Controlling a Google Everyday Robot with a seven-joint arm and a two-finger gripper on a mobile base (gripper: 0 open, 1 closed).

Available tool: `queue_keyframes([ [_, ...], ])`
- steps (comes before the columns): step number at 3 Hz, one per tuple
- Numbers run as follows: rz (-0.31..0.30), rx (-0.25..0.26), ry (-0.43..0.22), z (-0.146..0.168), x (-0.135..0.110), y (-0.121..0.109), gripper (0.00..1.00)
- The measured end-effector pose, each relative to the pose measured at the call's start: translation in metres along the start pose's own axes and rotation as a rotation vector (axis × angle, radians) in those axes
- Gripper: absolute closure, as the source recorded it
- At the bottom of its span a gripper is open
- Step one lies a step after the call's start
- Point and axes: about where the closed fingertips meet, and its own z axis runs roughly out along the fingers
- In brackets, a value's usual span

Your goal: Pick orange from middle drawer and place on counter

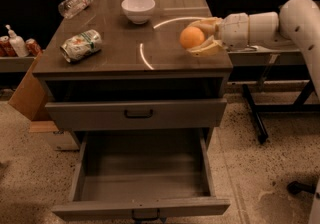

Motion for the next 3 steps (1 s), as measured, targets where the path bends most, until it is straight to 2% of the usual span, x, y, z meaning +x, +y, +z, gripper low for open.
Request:
queue_keyframes([
  [2,0.123,0.053,-0.01,0.045,0.009,-0.024,1.0],
  [3,0.185,0.06,-0.009,0.069,0.014,-0.039,0.99],
])
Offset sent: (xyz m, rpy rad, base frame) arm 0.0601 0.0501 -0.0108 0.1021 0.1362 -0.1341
